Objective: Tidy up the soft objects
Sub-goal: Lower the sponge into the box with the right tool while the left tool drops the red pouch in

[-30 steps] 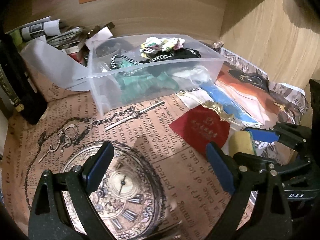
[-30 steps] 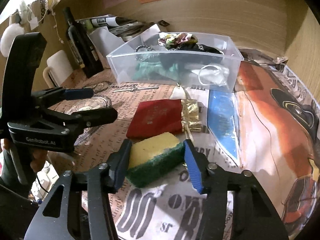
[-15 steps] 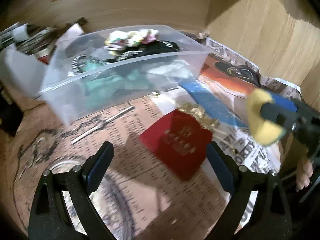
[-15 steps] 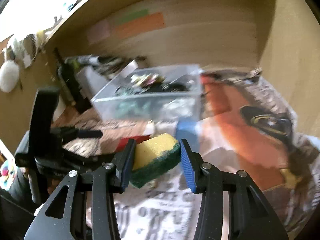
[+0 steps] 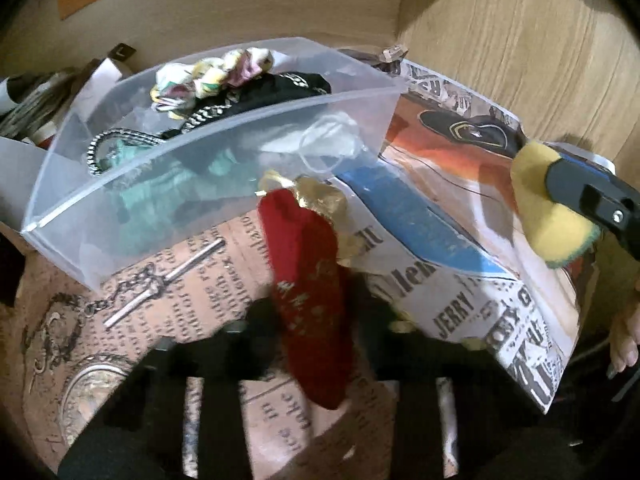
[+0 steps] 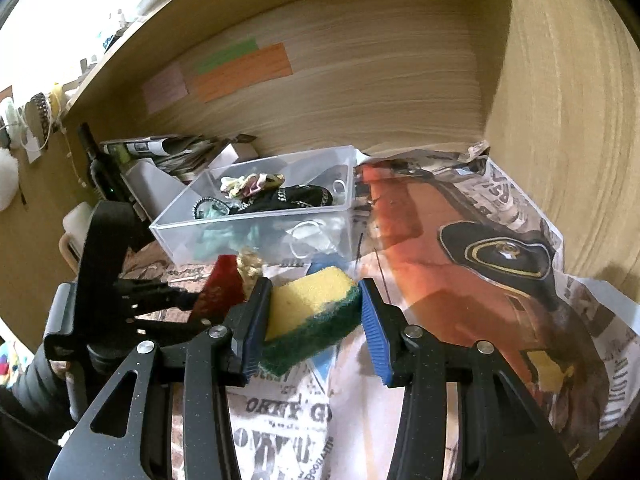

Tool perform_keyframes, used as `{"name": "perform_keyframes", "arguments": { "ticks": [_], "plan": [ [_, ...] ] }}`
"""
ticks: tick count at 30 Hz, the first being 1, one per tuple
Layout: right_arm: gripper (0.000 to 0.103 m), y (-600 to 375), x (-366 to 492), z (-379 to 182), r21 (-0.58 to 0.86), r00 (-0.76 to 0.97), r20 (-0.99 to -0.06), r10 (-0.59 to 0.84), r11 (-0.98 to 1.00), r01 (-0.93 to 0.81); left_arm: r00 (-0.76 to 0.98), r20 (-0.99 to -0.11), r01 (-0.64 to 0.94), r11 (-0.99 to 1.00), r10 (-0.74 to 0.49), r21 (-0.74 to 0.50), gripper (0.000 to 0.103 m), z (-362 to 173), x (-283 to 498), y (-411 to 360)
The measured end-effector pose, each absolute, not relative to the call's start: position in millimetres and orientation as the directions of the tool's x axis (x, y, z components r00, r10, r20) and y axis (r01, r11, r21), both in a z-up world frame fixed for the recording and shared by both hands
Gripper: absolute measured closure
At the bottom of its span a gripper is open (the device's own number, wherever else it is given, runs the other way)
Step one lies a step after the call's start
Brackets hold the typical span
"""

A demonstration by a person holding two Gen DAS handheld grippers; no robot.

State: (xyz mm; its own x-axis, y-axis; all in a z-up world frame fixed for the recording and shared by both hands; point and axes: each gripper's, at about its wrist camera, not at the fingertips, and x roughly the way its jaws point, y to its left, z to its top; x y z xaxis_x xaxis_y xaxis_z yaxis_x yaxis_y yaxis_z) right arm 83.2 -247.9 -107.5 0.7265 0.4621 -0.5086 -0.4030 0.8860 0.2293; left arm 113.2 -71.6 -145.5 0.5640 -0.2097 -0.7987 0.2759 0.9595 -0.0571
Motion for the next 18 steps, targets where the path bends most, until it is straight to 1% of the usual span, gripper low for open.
{"name": "perform_keyframes", "arguments": {
  "ticks": [1,2,5,12,18],
  "plan": [
    [0.062,-246,84,-107,0.229,0.728,-0.506,0.463,0.885,-0.405,0.559,-0.797,0.277,0.958,-0.228,-0.080,0.085,-143,112,-66],
    [0.062,-245,86,-106,0.230,0.727,-0.503,0.468,0.883,-0.409,0.564,-0.792,0.271,0.958,-0.236,-0.092,0.085,-140,110,-62],
    [0.062,-242,89,-101,0.225,0.732,-0.489,0.475,0.879,-0.420,0.607,-0.764,0.255,0.964,-0.220,-0.074,0.085,-127,103,-55],
    [0.062,-229,103,-80,0.198,0.757,-0.441,0.482,0.875,-0.442,0.711,-0.670,0.216,0.973,-0.212,-0.079,0.085,-83,89,-30],
    [0.062,-217,123,-64,0.164,0.777,-0.408,0.479,0.876,-0.454,0.780,-0.598,0.168,0.982,-0.183,-0.081,0.085,-50,97,-6]
  ]
}}
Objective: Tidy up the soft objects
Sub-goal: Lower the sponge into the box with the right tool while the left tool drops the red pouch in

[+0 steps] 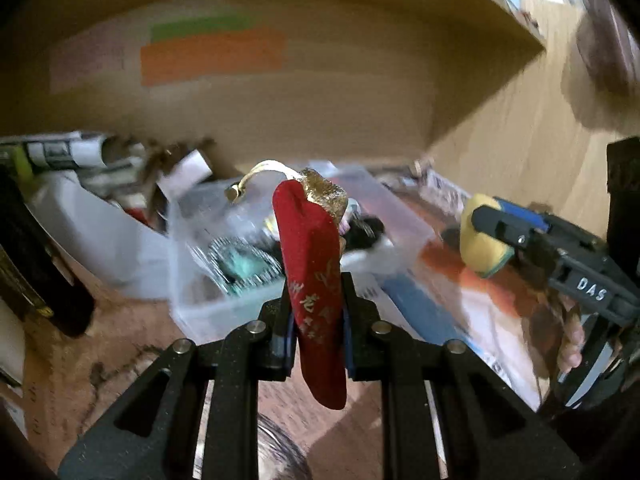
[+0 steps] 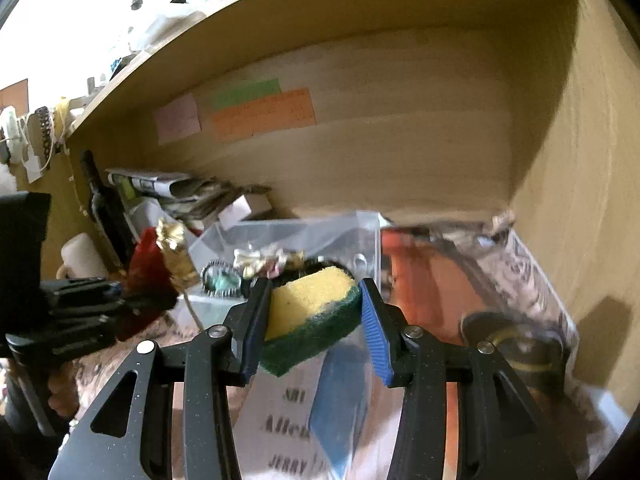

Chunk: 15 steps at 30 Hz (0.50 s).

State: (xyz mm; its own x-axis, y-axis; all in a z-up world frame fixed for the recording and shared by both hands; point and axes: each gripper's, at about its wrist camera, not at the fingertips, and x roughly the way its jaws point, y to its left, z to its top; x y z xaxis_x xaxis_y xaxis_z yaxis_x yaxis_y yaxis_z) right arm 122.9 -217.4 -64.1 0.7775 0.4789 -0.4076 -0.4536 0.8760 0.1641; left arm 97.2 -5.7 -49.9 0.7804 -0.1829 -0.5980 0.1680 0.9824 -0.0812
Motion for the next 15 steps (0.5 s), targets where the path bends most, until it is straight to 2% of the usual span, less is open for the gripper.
{"name": "perform_keyframes", "arguments": {
  "ticks": [7,15],
  "plan": [
    [0.062,-199,151,-55,0.121,0.789,-0.404,0.462,0.882,-0.455,0.805,-0.578,0.110,0.992,-0.129,-0.069,0.085,-33,122,12],
    [0.062,-172,181,-60,0.080,0.767,-0.456,0.451,0.879,-0.470,0.766,-0.634,0.085,0.994,-0.109,-0.068,0.085,-48,164,20]
  ]
}}
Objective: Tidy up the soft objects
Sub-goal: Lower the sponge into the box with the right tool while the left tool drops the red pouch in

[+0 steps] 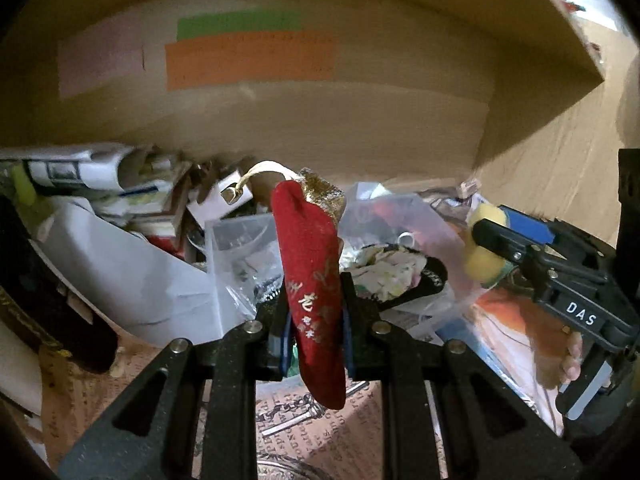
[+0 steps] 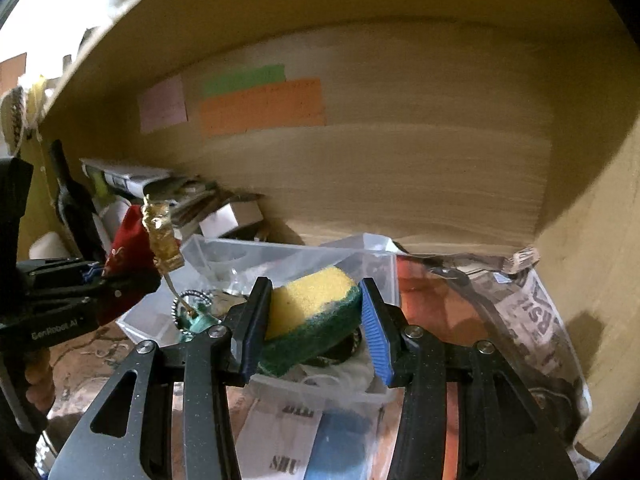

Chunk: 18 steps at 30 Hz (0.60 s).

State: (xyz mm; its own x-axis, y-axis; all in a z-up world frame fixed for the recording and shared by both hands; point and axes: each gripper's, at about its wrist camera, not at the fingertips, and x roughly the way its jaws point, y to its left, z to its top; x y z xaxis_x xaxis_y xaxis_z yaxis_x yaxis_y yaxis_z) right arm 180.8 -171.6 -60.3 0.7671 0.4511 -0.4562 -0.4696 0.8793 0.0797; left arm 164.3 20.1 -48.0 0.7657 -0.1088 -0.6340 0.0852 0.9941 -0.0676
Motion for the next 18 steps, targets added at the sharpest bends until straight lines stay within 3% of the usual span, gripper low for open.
{"name": "perform_keyframes", "arguments": {
  "ticks": [11,12,16,18],
  "plan": [
    [0.061,-155,210,-89,0.049,0.725,-0.561,0.400,0.890,-0.453,0.690,-0.714,0.107,0.992,-0.119,-0.063,0.084,-83,200,15],
    [0.061,-155,212,-92,0.050,0.719,-0.569,0.399,0.890,-0.454,0.683,-0.721,0.109,0.992,-0.119,-0.061,0.082,-86,203,14],
    [0.060,-151,216,-100,0.039,0.705,-0.594,0.387,0.889,-0.456,0.667,-0.736,0.099,0.993,-0.116,-0.066,0.059,-95,210,13],
    [0.057,-150,217,-103,0.039,0.698,-0.602,0.388,0.887,-0.459,0.663,-0.739,0.097,0.993,-0.117,-0.070,0.055,-98,212,14]
  ]
}}
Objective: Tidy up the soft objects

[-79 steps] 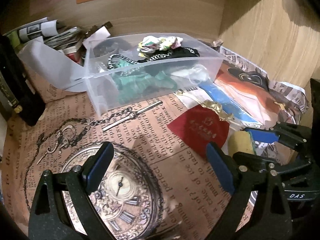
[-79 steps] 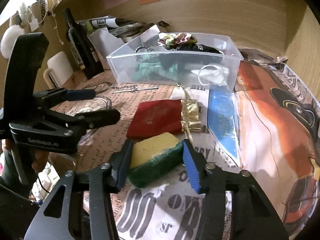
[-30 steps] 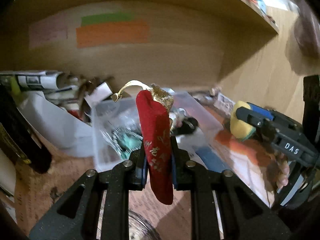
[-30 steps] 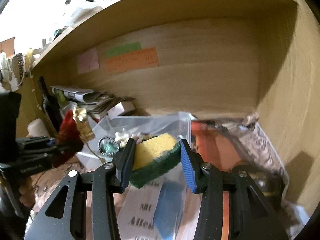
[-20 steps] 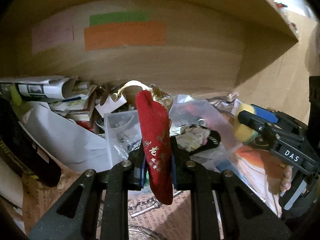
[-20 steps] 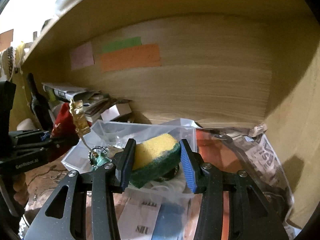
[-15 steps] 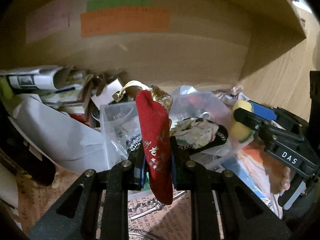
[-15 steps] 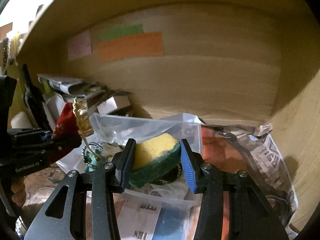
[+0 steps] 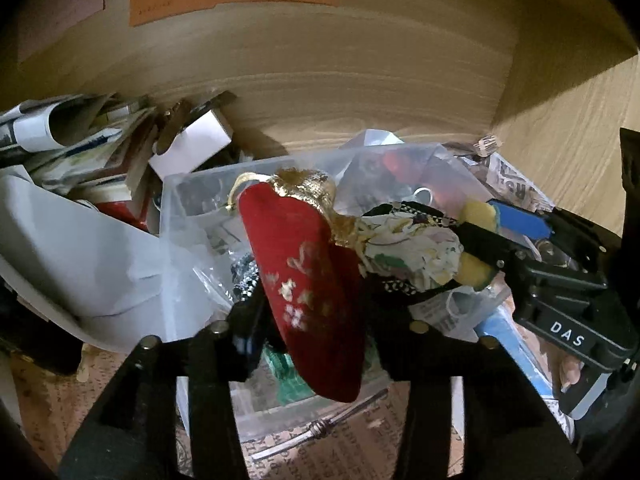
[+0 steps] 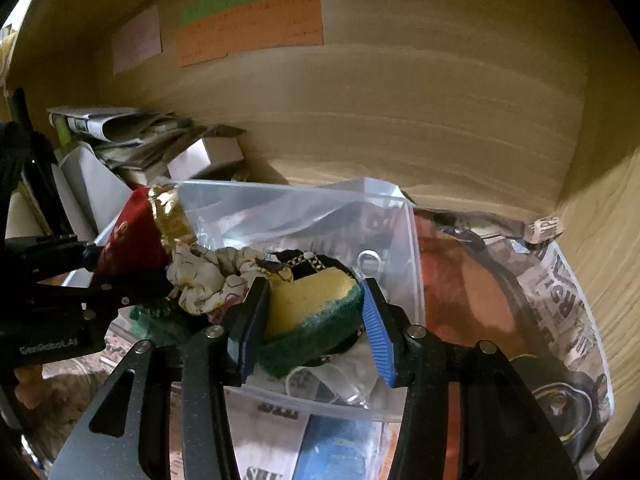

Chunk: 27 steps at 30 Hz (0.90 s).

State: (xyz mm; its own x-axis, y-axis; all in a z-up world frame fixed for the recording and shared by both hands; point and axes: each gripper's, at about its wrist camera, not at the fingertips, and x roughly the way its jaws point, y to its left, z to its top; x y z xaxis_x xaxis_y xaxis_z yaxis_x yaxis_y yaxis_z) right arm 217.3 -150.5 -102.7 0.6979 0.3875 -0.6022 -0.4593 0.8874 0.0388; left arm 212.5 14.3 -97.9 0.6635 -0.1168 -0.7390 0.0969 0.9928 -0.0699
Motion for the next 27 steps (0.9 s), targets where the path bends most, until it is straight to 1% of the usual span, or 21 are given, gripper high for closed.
{"name": "perform_keyframes", "arguments": {
  "ticks": [1,4,6,9,11,13,19,24,26,27],
  "plan": [
    [0.057,-151,217,-103,0.038,0.697,-0.604,0.386,0.887,-0.459,0.662,-0.740,0.097,0.993,-0.119,-0.073,0.054,-98,213,15],
    [0.053,-150,217,-102,0.027,0.702,-0.604,0.378,0.890,-0.455,0.666,-0.735,0.094,0.992,-0.127,-0.086,0.043,-96,210,18],
    [0.045,-151,216,-101,0.027,0.703,-0.603,0.376,0.891,-0.454,0.681,-0.722,0.089,0.993,-0.122,-0.083,0.042,-92,203,19],
    [0.039,-154,212,-95,0.023,0.719,-0.586,0.374,0.895,-0.446,0.703,-0.701,0.091,0.993,-0.121,-0.081,0.039,-84,193,20],
    [0.039,-156,209,-89,0.023,0.728,-0.571,0.379,0.894,-0.447,0.720,-0.684,0.087,0.993,-0.115,-0.076,0.036,-78,185,22],
    [0.039,-159,204,-81,0.027,0.738,-0.552,0.387,0.893,-0.449,0.744,-0.659,0.082,0.994,-0.108,-0.070,0.034,-69,178,23],
    [0.039,-168,182,-56,0.050,0.762,-0.486,0.427,0.884,-0.464,0.824,-0.561,0.065,0.997,-0.083,-0.051,0.034,-39,148,23],
    [0.039,-174,153,-27,0.063,0.783,-0.399,0.477,0.866,-0.496,0.886,-0.461,0.043,0.999,-0.053,-0.031,0.033,-15,119,21],
    [0.039,-176,141,-16,0.062,0.788,-0.366,0.495,0.858,-0.510,0.908,-0.417,0.032,0.999,-0.041,-0.029,0.027,-6,106,20],
    [0.037,-178,135,-12,0.061,0.791,-0.350,0.503,0.854,-0.516,0.916,-0.400,0.030,0.999,-0.039,-0.031,0.027,-3,102,20]
  ]
}}
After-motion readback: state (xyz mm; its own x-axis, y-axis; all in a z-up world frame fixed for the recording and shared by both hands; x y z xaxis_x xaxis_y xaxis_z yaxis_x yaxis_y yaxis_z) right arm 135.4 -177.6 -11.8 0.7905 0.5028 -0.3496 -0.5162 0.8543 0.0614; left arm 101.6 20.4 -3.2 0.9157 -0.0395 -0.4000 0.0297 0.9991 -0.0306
